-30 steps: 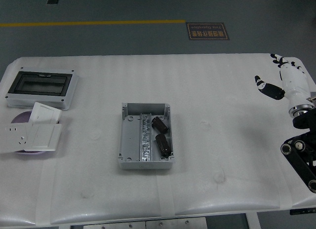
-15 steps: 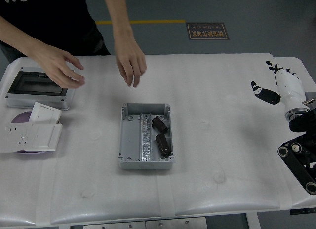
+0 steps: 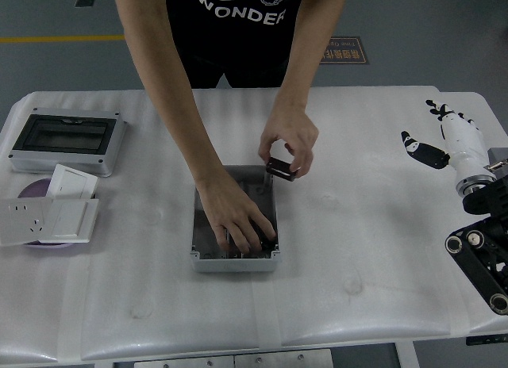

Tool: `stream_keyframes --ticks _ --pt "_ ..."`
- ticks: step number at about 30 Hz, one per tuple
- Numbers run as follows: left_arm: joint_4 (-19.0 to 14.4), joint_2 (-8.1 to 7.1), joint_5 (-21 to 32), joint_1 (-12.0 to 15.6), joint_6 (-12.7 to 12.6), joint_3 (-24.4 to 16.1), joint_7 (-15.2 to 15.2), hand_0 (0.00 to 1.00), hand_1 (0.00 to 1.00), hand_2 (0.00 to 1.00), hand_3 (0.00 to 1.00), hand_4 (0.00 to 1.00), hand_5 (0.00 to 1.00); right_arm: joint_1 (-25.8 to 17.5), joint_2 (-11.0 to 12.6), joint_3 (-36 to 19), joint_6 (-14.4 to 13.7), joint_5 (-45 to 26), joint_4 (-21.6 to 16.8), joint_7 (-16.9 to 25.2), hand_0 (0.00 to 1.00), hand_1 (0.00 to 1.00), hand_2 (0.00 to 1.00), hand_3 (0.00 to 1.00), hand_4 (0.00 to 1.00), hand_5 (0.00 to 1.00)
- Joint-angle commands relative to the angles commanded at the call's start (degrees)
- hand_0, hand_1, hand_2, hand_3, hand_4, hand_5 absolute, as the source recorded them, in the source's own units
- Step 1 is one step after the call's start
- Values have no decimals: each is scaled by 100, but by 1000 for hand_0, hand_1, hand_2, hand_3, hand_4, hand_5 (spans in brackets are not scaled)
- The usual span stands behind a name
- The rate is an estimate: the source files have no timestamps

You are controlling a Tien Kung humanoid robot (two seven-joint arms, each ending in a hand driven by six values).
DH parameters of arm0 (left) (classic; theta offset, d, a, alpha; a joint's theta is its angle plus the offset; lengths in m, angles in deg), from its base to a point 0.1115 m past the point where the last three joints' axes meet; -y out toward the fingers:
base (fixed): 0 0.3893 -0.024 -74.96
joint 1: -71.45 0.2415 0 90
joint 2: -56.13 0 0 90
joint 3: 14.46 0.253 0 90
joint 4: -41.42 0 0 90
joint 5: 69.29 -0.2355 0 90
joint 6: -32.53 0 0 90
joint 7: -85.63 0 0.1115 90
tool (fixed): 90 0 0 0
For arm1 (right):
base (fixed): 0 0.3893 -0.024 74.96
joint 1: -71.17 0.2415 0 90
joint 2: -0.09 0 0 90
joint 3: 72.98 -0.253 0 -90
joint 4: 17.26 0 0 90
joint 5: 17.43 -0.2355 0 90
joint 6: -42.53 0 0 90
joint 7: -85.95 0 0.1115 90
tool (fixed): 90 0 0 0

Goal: Pick up the battery,place it into the box

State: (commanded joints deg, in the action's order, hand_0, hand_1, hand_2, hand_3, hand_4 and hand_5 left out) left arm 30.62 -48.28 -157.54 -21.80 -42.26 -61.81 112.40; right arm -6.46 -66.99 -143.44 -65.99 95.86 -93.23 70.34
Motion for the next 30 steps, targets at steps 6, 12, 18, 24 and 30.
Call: stream_keyframes --ticks 6,12,18,24,30 --pt "-1 40 78 -55 -21 69 -18 638 612 568 605 574 42 21 60 -75 7 -84 36 8 998 841 867 905 709 425" --pt "-2 71 124 -82 -32 91 -21 639 614 569 606 578 42 4 60 -53 10 -183 107 26 998 842 871 909 717 439" --pt "-3 79 131 -102 -35 93 -20 639 618 569 607 584 49 -5 18 4 27 -200 165 24 998 843 872 909 716 447" --pt "-3 88 171 -105 -47 120 -27 639 618 569 607 584 52 -1 15 2 35 -189 169 14 998 843 871 907 715 450" --pt "-6 96 173 -116 -44 133 -27 638 618 570 608 588 55 -17 2 -7 53 -185 186 1 998 841 871 908 714 453"
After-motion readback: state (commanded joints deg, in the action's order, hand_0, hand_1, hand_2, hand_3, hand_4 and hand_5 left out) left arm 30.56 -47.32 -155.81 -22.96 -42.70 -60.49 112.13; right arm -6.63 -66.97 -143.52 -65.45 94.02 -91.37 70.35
